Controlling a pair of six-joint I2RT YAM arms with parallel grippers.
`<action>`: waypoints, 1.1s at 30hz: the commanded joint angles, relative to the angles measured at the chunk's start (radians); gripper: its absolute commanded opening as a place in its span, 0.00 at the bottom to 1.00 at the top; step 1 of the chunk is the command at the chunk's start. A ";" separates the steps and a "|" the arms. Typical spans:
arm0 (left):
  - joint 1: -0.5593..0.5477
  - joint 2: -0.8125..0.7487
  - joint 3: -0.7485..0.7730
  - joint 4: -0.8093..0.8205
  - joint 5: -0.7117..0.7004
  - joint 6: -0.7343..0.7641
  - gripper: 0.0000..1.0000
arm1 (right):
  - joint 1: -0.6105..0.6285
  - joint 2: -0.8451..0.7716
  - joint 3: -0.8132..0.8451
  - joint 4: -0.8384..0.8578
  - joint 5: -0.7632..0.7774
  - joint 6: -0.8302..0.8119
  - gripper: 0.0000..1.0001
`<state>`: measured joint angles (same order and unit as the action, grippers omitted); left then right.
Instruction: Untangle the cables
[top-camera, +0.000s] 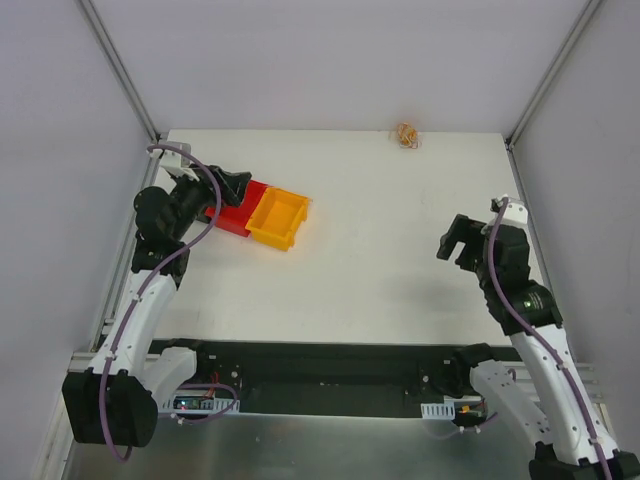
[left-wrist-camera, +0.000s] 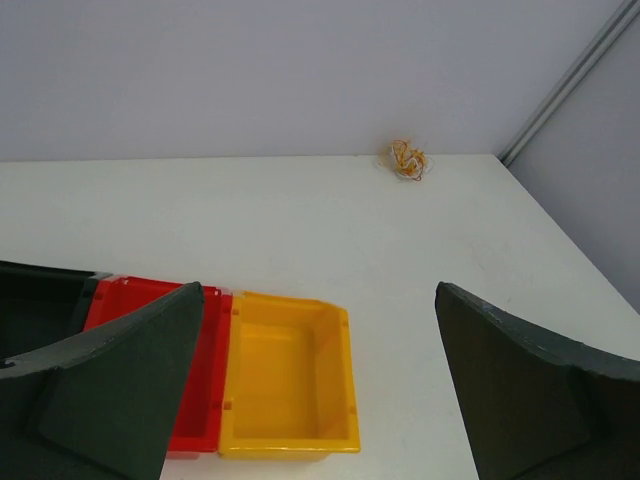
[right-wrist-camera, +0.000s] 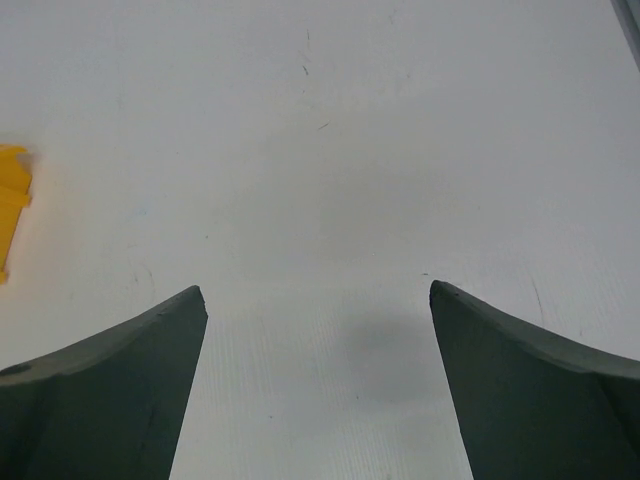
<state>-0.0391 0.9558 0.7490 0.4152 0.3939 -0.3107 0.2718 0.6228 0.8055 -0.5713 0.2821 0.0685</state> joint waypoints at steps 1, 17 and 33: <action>0.001 0.015 0.006 0.079 0.025 -0.070 0.99 | -0.003 0.118 0.032 0.212 -0.024 0.056 0.96; -0.001 0.136 0.052 0.076 0.191 -0.148 0.99 | -0.112 0.914 0.237 0.826 0.063 0.467 0.96; -0.005 0.253 0.064 0.163 0.295 -0.338 0.98 | -0.227 1.707 0.969 0.990 -0.196 0.721 0.97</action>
<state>-0.0391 1.1908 0.7773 0.5064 0.6304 -0.5880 0.0486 2.2375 1.6115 0.3599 0.0944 0.6476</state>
